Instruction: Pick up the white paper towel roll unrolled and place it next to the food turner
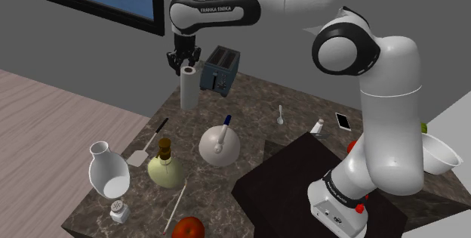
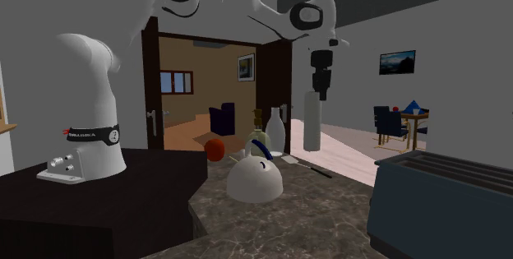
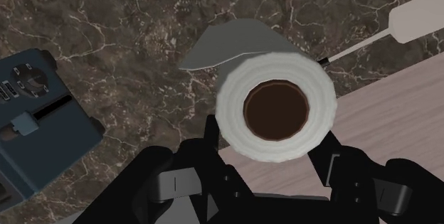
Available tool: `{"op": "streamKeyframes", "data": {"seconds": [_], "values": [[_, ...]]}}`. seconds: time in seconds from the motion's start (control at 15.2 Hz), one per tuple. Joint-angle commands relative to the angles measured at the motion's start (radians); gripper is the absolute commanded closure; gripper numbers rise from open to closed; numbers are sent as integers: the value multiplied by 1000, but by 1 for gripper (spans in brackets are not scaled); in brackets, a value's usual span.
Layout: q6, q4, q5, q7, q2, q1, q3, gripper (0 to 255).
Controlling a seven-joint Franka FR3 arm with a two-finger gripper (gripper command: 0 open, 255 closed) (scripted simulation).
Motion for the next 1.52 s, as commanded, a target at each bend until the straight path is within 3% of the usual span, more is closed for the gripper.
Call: {"op": "streamKeyframes", "data": {"seconds": [0.0, 1.45], "values": [[21, -14, 0, 0, 7, 0, 0, 255], [231, -109, 2, 3, 122, -1, 2, 255]]}}
